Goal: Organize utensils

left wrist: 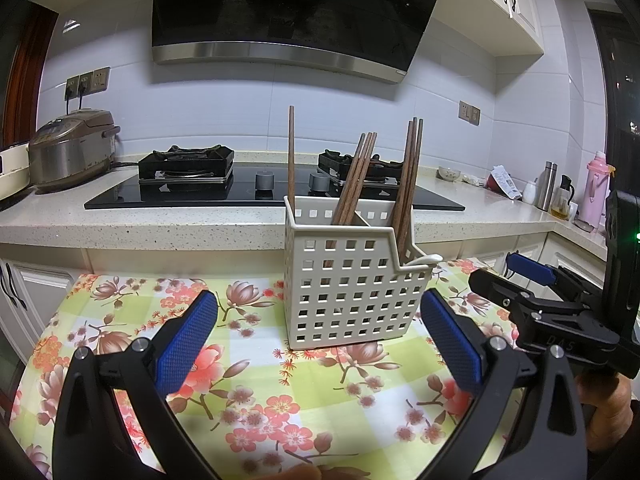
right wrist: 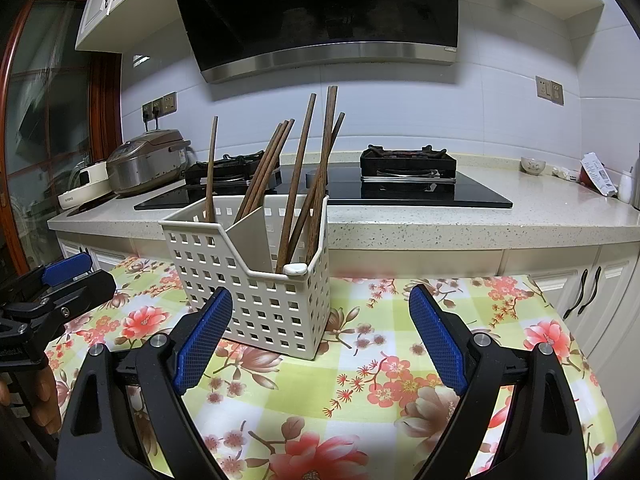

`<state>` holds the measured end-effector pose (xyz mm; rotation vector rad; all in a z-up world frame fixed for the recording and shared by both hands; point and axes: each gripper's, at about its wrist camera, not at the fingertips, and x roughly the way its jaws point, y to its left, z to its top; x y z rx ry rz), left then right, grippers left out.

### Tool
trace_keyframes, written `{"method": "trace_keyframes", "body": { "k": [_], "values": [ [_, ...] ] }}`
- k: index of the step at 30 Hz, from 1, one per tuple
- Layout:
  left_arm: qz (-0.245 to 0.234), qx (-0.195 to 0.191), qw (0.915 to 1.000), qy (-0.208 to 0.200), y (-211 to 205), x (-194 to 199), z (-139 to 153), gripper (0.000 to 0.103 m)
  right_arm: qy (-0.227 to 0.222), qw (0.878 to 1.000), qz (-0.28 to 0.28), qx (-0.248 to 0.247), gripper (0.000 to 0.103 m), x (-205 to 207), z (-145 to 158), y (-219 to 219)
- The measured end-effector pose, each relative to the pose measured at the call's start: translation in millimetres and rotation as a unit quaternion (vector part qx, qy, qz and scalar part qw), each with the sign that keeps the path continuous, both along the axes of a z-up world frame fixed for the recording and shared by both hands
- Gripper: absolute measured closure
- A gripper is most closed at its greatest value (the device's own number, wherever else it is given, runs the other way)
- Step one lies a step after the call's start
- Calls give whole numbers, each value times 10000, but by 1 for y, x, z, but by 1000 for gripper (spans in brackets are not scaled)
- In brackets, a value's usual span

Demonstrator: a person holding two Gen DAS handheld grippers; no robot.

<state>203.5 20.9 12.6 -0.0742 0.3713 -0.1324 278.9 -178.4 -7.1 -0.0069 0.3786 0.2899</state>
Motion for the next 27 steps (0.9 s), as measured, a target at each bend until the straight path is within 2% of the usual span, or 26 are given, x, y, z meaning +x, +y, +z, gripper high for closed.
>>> {"method": "trace_keyframes", "body": {
  "k": [14,20,27],
  "values": [
    [-66,75,9999,-39,-2,-2,-3,5,11,10000,22,-20,19,-2,-2,1],
    [-95,-76,9999,71,4,0,-3,5,19,10000,18,-16,19,-1,-3,1],
    [-54,-50,10000,41,5,-1,-2,5,21,10000,14,-5,19,-1,-3,0]
  ]
}}
